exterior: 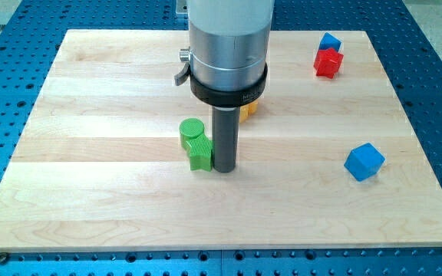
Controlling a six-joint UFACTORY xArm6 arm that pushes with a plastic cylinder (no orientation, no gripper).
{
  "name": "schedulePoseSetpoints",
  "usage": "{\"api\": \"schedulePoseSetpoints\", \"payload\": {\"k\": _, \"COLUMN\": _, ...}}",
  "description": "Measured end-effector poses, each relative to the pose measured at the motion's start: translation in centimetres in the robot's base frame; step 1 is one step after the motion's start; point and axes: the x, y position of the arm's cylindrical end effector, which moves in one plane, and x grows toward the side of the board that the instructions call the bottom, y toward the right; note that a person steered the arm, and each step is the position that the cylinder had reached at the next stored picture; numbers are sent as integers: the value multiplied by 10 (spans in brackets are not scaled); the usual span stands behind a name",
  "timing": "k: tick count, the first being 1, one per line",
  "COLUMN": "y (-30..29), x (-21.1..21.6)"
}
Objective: Slide the red star to the top of the yellow blocks
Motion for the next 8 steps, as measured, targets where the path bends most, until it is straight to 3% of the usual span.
{"api": "schedulePoseSetpoints", "payload": {"k": 1, "y": -8, "x": -2}}
{"api": "schedulePoseSetpoints", "payload": {"k": 2, "y": 55, "x": -3}}
{"api": "schedulePoseSetpoints", "payload": {"k": 4, "y": 213, "x": -151}}
{"api": "schedulePoseSetpoints", "payload": {"k": 5, "y": 263, "x": -192}}
{"api": "schedulePoseSetpoints", "payload": {"k": 8, "y": 101, "x": -224}}
